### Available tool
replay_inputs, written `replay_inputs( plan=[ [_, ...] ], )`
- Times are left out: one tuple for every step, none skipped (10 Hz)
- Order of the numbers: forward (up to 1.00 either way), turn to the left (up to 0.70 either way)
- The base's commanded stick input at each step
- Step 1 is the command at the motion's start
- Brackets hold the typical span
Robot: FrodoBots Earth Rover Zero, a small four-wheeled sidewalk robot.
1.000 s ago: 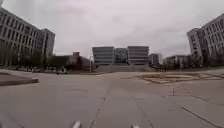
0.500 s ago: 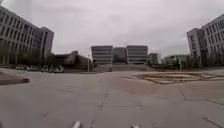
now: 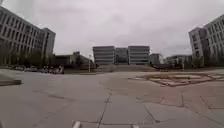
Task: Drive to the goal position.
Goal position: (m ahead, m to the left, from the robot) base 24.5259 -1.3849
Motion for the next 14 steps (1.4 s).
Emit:
replay_inputs(
  plan=[
    [1.00, -0.09],
    [1.00, -0.25],
    [1.00, -0.10],
    [1.00, 0.00],
    [1.00, 0.00],
    [1.00, 0.00],
    [1.00, 0.00],
    [1.00, 0.00],
    [1.00, 0.00],
    [1.00, 0.00],
    [1.00, 0.00],
    [1.00, 0.00],
    [1.00, 0.00],
    [1.00, 0.00]
  ],
)
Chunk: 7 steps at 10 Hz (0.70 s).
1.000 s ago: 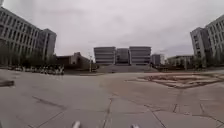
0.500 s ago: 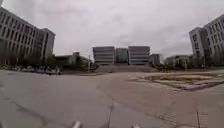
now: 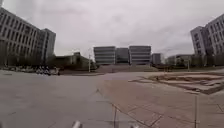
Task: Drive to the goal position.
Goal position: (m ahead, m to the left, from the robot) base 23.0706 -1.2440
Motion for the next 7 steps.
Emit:
replay_inputs(
  plan=[
    [1.00, 0.00],
    [1.00, 0.00],
    [1.00, 0.00],
    [1.00, 0.00],
    [1.00, 0.00],
    [1.00, 0.00],
    [1.00, 0.00]
  ],
)
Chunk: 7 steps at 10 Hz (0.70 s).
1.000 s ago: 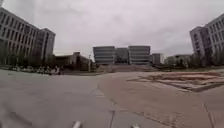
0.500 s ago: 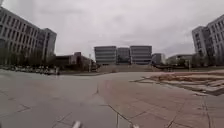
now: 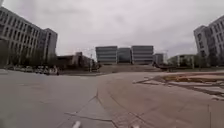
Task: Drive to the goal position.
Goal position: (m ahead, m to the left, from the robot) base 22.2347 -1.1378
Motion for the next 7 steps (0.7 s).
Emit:
replay_inputs(
  plan=[
    [1.00, -0.03],
    [1.00, -0.09],
    [1.00, -0.25],
    [1.00, -0.25],
    [1.00, -0.22],
    [1.00, -0.17],
    [1.00, 0.00]
  ],
)
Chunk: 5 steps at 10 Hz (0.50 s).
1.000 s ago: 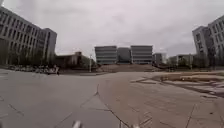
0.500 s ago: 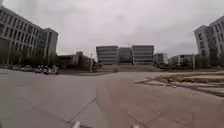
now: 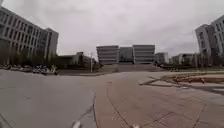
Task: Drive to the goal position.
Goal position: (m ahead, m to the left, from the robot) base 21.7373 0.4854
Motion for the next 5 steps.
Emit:
replay_inputs(
  plan=[
    [1.00, 0.00],
    [1.00, 0.00],
    [1.00, 0.00],
    [1.00, 0.00],
    [1.00, 0.00]
  ],
)
